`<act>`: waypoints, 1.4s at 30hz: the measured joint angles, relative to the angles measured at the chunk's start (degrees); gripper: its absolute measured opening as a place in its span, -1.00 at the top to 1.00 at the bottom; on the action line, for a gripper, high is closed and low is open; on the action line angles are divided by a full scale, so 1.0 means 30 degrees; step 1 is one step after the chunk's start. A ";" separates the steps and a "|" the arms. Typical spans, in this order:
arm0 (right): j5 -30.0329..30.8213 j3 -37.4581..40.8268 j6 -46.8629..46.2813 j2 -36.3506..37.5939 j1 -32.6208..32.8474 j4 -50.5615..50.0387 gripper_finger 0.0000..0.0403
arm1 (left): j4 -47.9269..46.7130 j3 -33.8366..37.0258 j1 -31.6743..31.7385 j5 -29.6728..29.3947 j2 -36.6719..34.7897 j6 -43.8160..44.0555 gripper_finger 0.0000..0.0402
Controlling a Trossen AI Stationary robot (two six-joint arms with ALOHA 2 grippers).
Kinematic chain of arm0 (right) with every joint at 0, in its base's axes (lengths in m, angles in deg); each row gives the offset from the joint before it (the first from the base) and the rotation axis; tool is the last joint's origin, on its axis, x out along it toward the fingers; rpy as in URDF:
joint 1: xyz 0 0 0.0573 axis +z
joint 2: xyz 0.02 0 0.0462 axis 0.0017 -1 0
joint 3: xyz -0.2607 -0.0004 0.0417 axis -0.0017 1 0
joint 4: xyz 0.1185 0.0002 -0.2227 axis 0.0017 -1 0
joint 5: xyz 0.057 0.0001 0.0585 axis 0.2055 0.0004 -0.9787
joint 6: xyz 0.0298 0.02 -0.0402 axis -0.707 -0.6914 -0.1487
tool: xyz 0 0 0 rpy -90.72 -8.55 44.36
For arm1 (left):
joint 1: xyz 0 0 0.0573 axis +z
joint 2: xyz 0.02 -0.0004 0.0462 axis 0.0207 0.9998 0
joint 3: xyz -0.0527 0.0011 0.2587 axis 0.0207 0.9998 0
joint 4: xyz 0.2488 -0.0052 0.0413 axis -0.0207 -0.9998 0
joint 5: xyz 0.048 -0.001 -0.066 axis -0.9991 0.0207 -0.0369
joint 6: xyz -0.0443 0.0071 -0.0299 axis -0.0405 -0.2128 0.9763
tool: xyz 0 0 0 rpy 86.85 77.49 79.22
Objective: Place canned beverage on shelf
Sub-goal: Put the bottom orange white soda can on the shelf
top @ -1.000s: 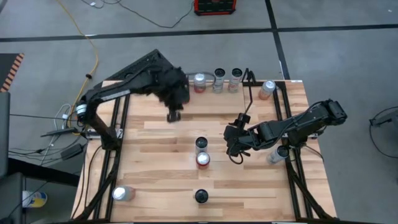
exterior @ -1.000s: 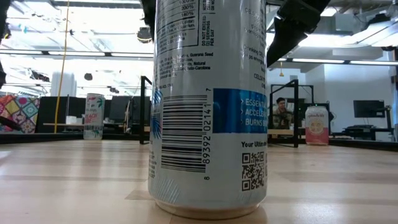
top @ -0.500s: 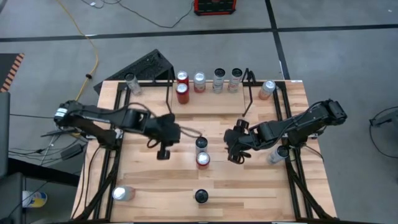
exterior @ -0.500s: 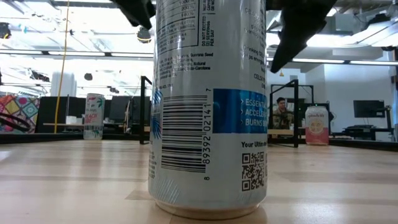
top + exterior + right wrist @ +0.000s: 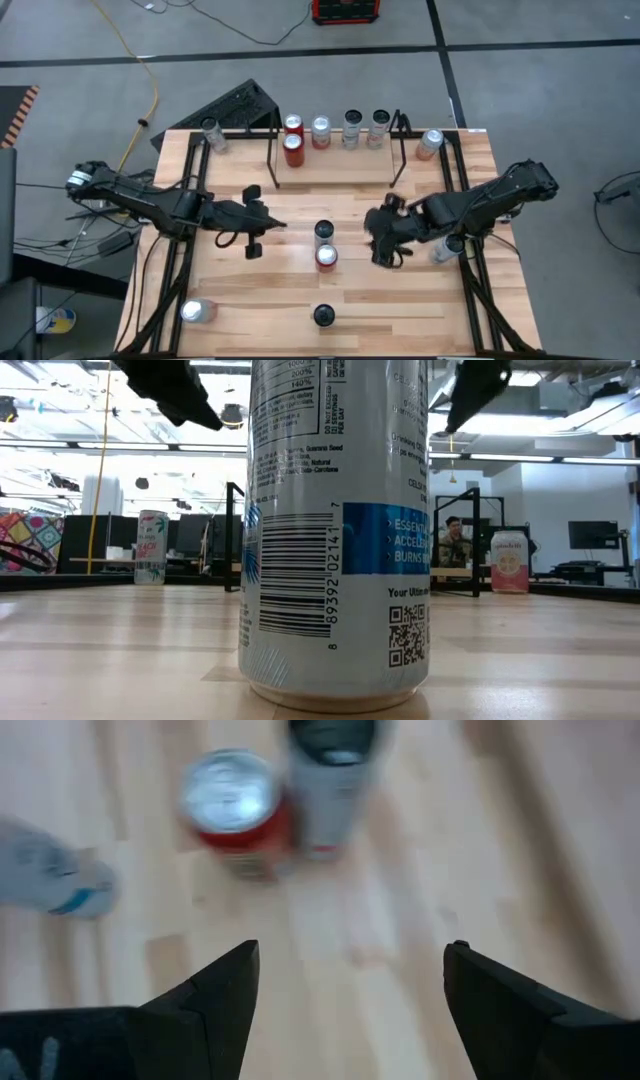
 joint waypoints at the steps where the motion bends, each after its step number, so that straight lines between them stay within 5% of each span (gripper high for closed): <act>1: 0.0433 -0.0684 -0.0357 0.0039 -0.0276 -0.1348 -0.44 | 0.1172 0.0519 0.0107 -0.0209 -0.0192 -0.0416 1.00; 6: 0.2030 -0.4310 -0.2544 0.0118 -0.2771 -0.7592 -0.44 | 0.6031 0.2745 0.0690 0.0291 -0.0811 -0.1818 1.00; 10: 0.3444 -0.6713 -0.3743 0.0118 -0.5538 -1.1085 -0.44 | 0.6946 0.3618 0.1215 0.0913 -0.1229 -0.2607 1.00; 19: 0.3108 -0.8264 -0.4906 0.0932 -1.4975 -1.1240 -0.44 | 0.7360 0.4369 0.2252 0.0923 -0.1475 -0.4307 1.00; 27: 0.0740 -0.6043 -0.0458 0.0308 -2.3866 -1.0115 -0.44 | 0.7845 0.4369 0.3051 0.3360 -0.1475 -0.2749 1.00; 35: -0.1099 -0.6054 0.1616 -0.2050 -2.5155 -0.7902 -0.45 | 0.6790 0.4354 0.2935 0.5682 -0.1468 0.1499 1.00; 42: -0.0014 -0.6082 0.1530 -0.4467 -2.5586 -0.7467 -0.45 | 0.6315 0.4354 0.2164 0.5361 -0.1468 0.3098 1.00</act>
